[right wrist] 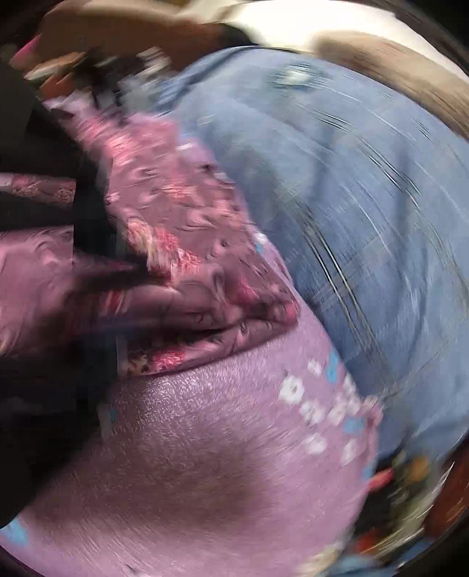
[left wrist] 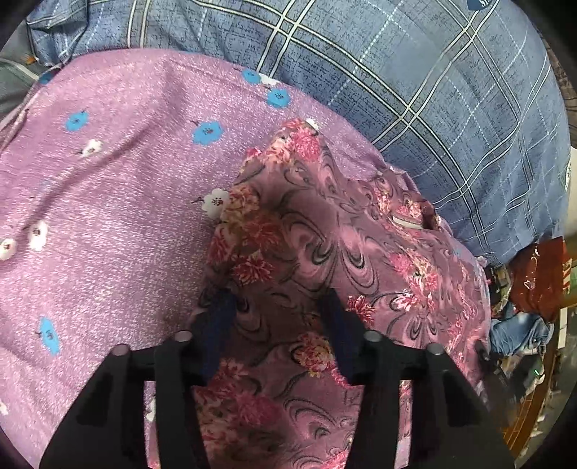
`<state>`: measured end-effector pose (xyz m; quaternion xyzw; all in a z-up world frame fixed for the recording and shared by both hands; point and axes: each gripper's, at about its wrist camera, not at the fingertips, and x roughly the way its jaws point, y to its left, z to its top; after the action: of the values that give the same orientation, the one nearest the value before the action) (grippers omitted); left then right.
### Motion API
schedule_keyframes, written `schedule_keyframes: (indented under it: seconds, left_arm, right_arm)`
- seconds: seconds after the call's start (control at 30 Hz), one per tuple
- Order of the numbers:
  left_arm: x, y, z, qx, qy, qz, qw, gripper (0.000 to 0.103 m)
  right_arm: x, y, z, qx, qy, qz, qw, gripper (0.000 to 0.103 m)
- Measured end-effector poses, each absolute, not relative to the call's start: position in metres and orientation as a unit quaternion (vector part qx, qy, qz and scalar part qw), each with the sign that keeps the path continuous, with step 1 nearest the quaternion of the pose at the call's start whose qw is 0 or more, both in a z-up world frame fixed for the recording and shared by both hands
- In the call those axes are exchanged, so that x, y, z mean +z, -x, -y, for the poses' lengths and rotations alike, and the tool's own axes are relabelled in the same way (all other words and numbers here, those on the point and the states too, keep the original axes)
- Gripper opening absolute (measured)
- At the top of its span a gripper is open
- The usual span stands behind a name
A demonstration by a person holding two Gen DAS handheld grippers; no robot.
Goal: Fold small clothes
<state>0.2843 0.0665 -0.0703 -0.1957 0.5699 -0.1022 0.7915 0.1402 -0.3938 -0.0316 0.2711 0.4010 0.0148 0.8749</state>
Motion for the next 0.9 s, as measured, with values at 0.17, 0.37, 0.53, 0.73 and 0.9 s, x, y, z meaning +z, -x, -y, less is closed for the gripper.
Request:
schedule_keyframes:
  seconds: [0.17, 0.37, 0.53, 0.73, 0.9]
  left_arm:
    - [-0.07, -0.281, -0.088, -0.062, 0.208, -0.575, 0.788, 0.041]
    - [-0.043, -0.242, -0.116, -0.098, 0.23, -0.551, 0.796, 0.049]
    - [-0.054, -0.2, -0.116, -0.136, 0.24, -0.553, 0.786, 0.069]
    - [-0.068, -0.185, -0.11, -0.129, 0.244, -0.557, 0.783, 0.069]
    - [-0.075, -0.192, -0.099, -0.114, 0.223, -0.568, 0.784, 0.064]
  right_arm:
    - [-0.025, -0.123, 0.392, 0.01, -0.252, -0.39, 0.886, 0.006]
    - [-0.034, -0.097, 0.413, 0.002, -0.333, -0.386, 0.86, 0.019]
    - [-0.035, -0.069, 0.416, 0.016, -0.351, -0.395, 0.849, 0.05]
    - [-0.025, -0.05, 0.402, 0.046, -0.307, -0.376, 0.873, 0.007]
    - [-0.053, -0.052, 0.405, 0.0, -0.296, -0.442, 0.847, 0.007]
